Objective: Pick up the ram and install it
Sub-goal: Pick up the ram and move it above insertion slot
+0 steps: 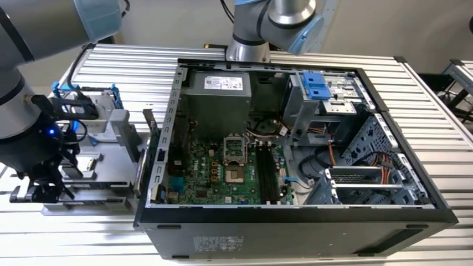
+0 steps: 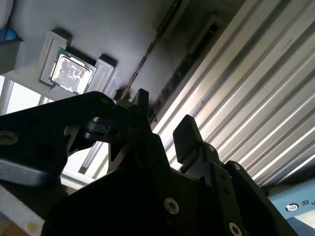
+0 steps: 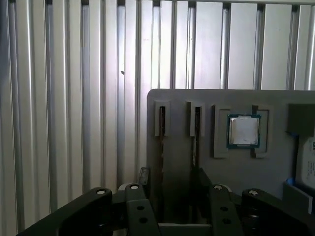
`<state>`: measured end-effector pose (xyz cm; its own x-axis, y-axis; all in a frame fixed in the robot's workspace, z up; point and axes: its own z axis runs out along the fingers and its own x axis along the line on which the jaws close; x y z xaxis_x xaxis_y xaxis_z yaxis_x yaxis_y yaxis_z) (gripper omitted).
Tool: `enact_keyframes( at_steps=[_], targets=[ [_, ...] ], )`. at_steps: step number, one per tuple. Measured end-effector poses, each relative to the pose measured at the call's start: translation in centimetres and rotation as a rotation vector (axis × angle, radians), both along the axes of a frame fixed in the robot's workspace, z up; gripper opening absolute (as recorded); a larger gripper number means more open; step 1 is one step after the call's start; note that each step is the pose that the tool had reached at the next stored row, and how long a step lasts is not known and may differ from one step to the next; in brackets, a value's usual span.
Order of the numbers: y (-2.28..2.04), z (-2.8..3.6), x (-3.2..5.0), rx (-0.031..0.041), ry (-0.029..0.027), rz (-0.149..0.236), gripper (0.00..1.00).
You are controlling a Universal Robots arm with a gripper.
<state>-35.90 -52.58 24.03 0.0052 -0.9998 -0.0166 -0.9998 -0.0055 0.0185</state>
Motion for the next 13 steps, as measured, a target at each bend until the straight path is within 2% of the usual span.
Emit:
enact_keyframes(
  at_steps=[7, 13],
  targets=[
    [-0.07, -1.28, 0.01, 0.0001, -0.0001, 0.000, 1.00],
    [-0.45, -2.37, 0.01, 0.0001, -0.0001, 0.000, 1.00]
  ],
)
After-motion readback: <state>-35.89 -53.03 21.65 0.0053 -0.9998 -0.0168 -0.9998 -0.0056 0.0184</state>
